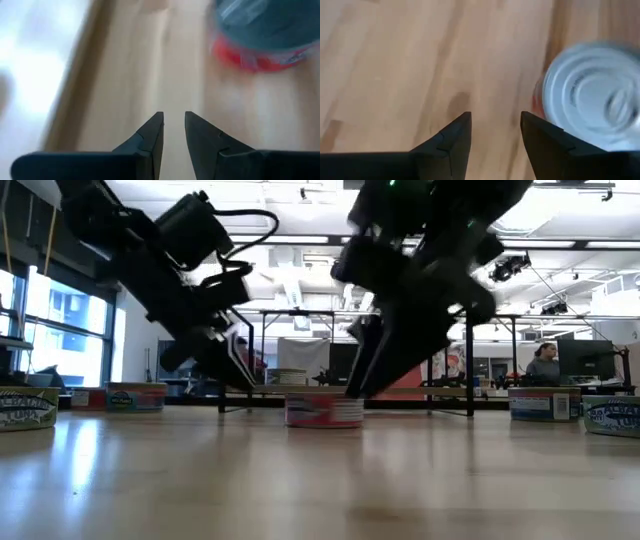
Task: Stack canned seafood by type on shelf
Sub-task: Put the red tuna can on the shelf
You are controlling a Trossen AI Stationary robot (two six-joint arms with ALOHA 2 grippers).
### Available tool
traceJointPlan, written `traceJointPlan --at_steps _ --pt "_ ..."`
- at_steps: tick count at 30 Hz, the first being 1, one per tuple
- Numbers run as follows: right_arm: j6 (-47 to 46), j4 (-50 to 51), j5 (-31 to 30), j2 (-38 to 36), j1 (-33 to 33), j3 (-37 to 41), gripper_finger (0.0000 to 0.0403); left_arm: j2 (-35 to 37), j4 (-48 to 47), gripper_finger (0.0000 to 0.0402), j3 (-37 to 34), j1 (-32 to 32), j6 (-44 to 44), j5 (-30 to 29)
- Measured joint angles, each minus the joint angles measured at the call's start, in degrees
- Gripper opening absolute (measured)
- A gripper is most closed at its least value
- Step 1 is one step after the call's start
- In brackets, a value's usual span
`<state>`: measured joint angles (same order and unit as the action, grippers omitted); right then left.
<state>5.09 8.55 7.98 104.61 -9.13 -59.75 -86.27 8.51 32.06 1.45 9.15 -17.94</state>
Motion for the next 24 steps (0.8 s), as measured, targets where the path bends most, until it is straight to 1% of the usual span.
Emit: traceJointPlan --at_steps 3,7,10,13,15,17,20,22,23,24 --pt "1.04 -0.33 -2.67 -1.57 -2.25 -0.39 0.0163 3.25 -0.95 0.0071 -0.36 0.07 -0.09 -0.10" --pt "3.79 -2.66 -10.36 -2.27 -3.16 -0.39 0.0163 4.60 -1.11 0.0071 -1.12 -0.78 -1.28 2.15" --pt "6.09 -7.54 -13.00 -0.41 -3.82 -0.39 0.0163 4.19 -0.84 0.0071 -1.12 -1.83 -1.88 2.38" --pt "6.57 -8.31 -15.29 1.69 -3.88 -0.35 0.0163 3.18 -0.58 0.0071 -1.12 -2.95 -2.52 2.45" --pt "6.31 -6.69 -15.75 1.91 -3.97 -0.33 0.0161 2.34 -0.26 0.0071 -1.12 -3.81 -2.99 2.91" --pt "5.93 -5.17 -16.02 1.40 -4.50 -0.33 0.0156 1.33 0.25 0.0071 -1.15 -4.40 -3.02 5.13" --pt "5.17 -2.15 -15.56 -0.37 -5.26 -0.33 0.0143 -1.42 5.78 0.0071 -1.12 -4.67 -2.28 12.49" --pt "2.94 -0.41 -12.68 -1.69 -5.31 -0.33 0.0136 -3.96 9.59 0.0071 -1.12 -4.90 -0.23 17.66" --pt "1.32 0.48 -9.97 -1.91 -5.09 -0.33 0.0133 -5.42 11.77 0.0071 -1.12 -5.04 0.75 19.02" --pt "-0.24 1.12 -7.19 -1.92 -4.84 -0.33 0.0130 -6.80 13.04 0.0071 -1.12 -5.16 1.58 19.16"
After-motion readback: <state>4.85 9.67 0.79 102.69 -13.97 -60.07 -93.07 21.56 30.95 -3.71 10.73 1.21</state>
